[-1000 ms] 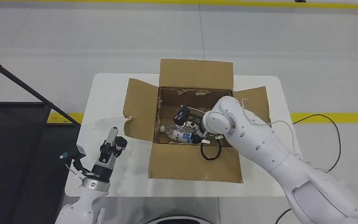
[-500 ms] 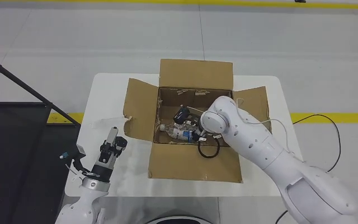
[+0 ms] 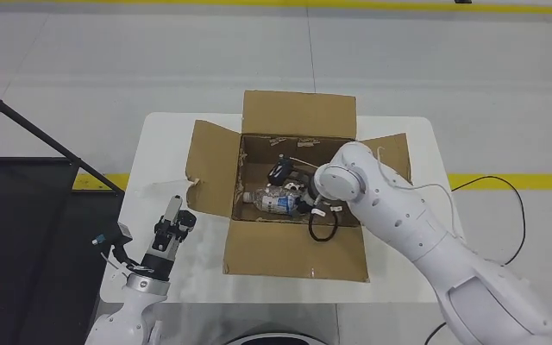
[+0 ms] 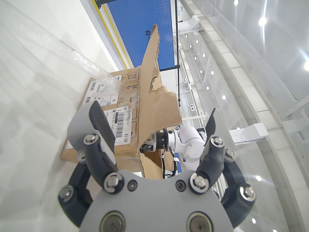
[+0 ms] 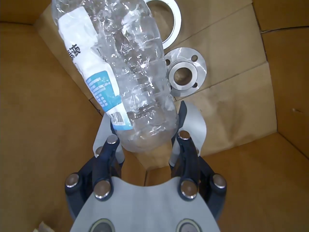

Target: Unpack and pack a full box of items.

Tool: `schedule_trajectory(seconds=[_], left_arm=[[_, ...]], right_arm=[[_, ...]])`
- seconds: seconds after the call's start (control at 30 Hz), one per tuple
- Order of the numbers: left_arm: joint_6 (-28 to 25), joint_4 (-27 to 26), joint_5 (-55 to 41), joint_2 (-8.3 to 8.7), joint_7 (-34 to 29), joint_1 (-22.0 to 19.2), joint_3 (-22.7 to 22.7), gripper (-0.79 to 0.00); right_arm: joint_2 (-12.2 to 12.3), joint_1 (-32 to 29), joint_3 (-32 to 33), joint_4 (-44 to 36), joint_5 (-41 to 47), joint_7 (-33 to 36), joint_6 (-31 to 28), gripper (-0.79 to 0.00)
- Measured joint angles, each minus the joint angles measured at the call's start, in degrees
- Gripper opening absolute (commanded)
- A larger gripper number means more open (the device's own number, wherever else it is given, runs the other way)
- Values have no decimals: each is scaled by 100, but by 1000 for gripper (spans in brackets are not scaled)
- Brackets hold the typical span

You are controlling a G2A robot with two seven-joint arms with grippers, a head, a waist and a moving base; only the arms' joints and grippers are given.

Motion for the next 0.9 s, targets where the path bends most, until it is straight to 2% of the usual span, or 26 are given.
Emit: schedule_trajectory(seconds=[0.23, 0.4, 0.53, 0.63, 0.7, 0.9], left_arm=[[0, 0, 0, 0, 0, 0, 0, 0], [0, 0, 0, 0, 0, 0, 0, 0], [0, 0, 0, 0, 0, 0, 0, 0], [0, 0, 0, 0, 0, 0, 0, 0], [0, 0, 0, 0, 0, 0, 0, 0], [0, 0, 0, 0, 0, 0, 0, 0]], right_arm=[[305, -406, 561, -630, -149, 191, -26, -785], [420, -606, 749, -879, -345, 440, 177, -785], [425, -637, 728, -855, -438, 607, 316, -529], [383, -585, 648, -715, -458, 699, 435, -391], [343, -525, 581, -607, -455, 725, 474, 0], [223, -373, 402, -408, -434, 669, 463, 0]])
